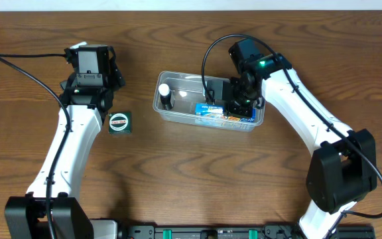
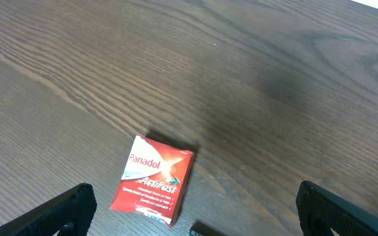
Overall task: Pack container
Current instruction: 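Lower the blue box into the container and open the right gripper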
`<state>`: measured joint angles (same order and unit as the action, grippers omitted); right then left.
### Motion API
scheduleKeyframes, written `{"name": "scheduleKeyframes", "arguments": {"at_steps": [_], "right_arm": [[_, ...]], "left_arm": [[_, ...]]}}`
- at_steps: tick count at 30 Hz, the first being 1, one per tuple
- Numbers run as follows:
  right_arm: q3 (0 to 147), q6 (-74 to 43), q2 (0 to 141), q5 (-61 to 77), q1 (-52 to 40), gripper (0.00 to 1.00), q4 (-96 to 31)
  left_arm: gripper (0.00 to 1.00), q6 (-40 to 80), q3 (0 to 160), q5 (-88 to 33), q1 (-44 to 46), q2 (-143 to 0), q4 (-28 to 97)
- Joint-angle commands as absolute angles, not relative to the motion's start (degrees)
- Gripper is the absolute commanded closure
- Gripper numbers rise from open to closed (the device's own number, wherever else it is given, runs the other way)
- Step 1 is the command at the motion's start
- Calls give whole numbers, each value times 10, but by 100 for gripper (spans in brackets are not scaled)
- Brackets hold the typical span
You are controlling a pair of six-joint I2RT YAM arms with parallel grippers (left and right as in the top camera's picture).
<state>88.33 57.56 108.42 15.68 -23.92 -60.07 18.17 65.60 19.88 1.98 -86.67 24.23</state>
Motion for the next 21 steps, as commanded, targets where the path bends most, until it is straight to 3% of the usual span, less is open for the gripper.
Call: {"name": "scheduleKeyframes", "arguments": {"at_steps": [1, 21], "right_arm": [[881, 574, 1089, 163, -235, 68, -597], [881, 546, 1089, 133, -225, 66, -545]], "left_arm": [[2, 181, 662, 206, 18, -864, 244], [2, 181, 662, 206, 18, -864, 244]]}}
